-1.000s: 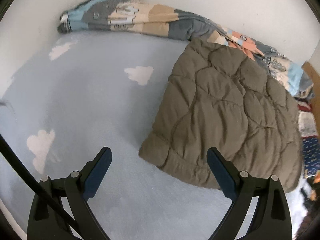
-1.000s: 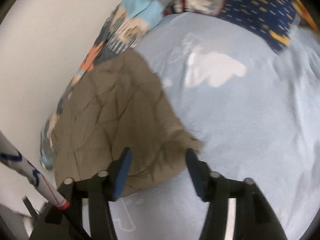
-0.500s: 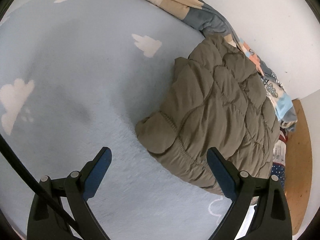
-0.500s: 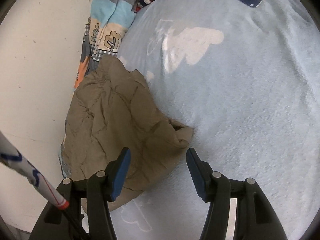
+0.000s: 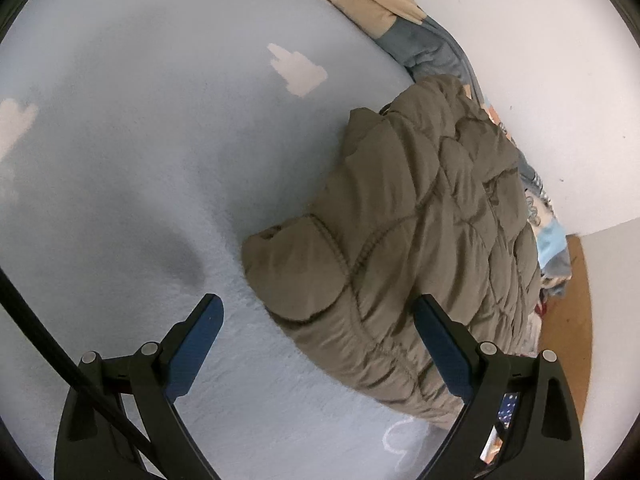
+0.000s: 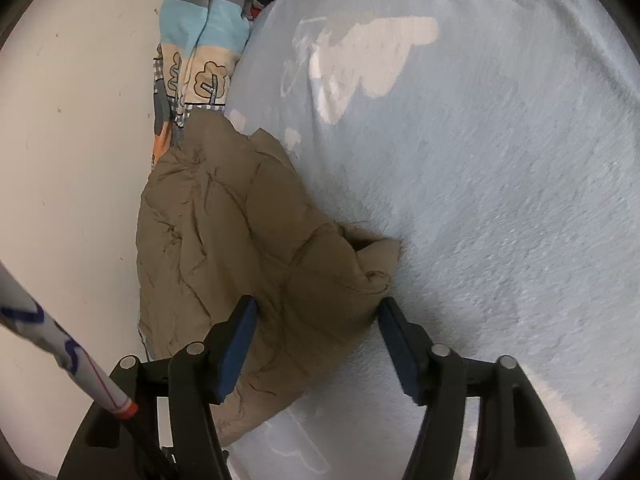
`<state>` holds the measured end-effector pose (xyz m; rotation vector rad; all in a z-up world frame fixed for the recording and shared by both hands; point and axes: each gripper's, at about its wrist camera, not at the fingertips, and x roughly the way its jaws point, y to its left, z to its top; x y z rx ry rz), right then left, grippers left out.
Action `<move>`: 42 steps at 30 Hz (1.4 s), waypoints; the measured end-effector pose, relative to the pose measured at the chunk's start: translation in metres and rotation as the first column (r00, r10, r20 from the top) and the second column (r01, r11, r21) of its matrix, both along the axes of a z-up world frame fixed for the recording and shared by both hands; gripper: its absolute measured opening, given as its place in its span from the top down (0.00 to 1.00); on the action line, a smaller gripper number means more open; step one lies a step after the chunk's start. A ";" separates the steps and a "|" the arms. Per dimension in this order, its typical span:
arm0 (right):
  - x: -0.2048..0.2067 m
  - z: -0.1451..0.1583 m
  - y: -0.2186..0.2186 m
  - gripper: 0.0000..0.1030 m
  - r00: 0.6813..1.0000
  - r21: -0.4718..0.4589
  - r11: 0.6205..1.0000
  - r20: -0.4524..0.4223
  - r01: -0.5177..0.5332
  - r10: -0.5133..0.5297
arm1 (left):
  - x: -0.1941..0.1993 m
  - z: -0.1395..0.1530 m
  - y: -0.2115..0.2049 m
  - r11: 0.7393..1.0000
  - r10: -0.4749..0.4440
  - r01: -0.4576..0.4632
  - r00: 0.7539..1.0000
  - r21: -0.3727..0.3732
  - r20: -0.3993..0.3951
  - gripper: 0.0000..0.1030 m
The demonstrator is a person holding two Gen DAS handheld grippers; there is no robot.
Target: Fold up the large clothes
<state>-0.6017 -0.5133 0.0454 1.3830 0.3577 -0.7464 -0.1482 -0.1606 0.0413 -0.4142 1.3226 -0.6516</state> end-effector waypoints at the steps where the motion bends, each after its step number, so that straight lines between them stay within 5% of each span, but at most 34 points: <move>1: 0.001 -0.001 -0.001 0.29 1.000 -0.001 1.000 0.006 0.006 -0.006 | 0.002 -0.002 -0.003 1.000 0.000 0.000 1.000 -0.010 0.002 0.07; 7: 0.011 -0.016 -0.011 0.24 1.000 0.002 1.000 0.019 0.023 -0.023 | 0.010 -0.009 -0.019 0.998 0.005 -0.004 1.000 -0.057 0.021 0.07; 9: 0.014 -0.018 -0.015 0.25 0.999 0.000 1.000 0.031 0.013 -0.013 | 0.010 -0.003 -0.025 0.999 -0.005 0.007 0.998 -0.046 0.061 0.16; 13: 0.019 -0.008 -0.019 0.58 1.000 -0.041 0.999 -0.005 -0.009 0.009 | -0.003 0.024 -0.044 0.992 -0.097 0.073 0.966 0.106 0.241 0.40; 15: 0.036 0.014 -0.015 0.64 0.988 -0.147 0.986 -0.144 -0.078 0.057 | -0.016 0.038 -0.058 0.974 -0.161 0.091 0.923 0.209 0.349 0.48; 17: 0.051 0.031 -0.008 0.67 0.958 -0.234 0.962 -0.276 -0.143 0.076 | -0.027 0.046 -0.066 0.950 -0.219 0.094 0.878 0.296 0.426 0.50; 19: 0.073 0.049 0.006 0.69 0.893 -0.335 0.911 -0.444 -0.242 0.074 | -0.042 0.052 -0.075 0.920 -0.282 0.080 0.817 0.384 0.503 0.50; 23: 0.104 0.066 0.034 0.70 0.758 -0.451 0.794 -0.652 -0.408 0.019 | -0.051 0.055 -0.078 0.894 -0.333 0.068 0.762 0.443 0.555 0.50; 32: 0.113 0.080 0.055 0.72 0.673 -0.520 0.682 -0.737 -0.513 -0.056 | -0.068 0.073 -0.076 0.877 -0.379 0.051 0.687 0.479 0.620 0.52; 42: 0.100 0.110 0.086 0.72 0.693 -0.559 0.631 -0.720 -0.538 -0.047 | -0.089 0.100 -0.046 0.881 -0.388 0.064 0.663 0.468 0.640 0.52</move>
